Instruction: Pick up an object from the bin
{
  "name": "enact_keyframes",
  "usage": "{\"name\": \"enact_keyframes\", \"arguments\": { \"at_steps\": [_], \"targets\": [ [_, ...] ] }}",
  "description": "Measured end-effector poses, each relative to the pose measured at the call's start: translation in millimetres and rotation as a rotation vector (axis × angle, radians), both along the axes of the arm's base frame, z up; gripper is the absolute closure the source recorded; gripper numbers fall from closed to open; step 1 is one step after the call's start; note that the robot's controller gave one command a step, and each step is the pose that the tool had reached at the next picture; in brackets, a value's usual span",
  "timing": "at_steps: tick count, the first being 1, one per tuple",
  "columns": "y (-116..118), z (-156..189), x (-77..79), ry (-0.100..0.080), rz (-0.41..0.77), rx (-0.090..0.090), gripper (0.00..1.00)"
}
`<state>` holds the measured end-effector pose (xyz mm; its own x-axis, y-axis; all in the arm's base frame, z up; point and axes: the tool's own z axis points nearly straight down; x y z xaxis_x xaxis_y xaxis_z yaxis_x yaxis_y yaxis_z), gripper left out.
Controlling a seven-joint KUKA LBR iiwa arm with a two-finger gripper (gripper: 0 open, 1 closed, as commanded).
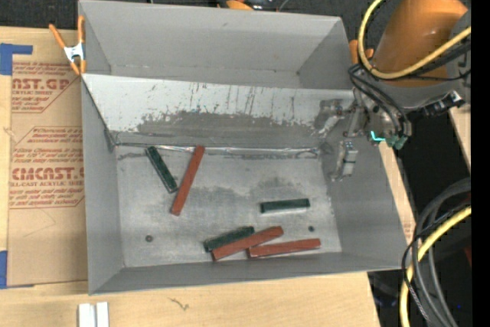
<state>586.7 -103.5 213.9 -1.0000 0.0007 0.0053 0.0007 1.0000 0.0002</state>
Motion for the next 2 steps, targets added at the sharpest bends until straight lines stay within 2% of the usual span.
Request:
{"name": "enact_keyframes", "arguments": {
  "at_steps": [1,2],
  "targets": [
    [39,-148,-44.4,0.001,0.235,0.003,0.00],
    [79,-144,-4.2,-0.011,0.320,0.002,0.00]
  ]
}}
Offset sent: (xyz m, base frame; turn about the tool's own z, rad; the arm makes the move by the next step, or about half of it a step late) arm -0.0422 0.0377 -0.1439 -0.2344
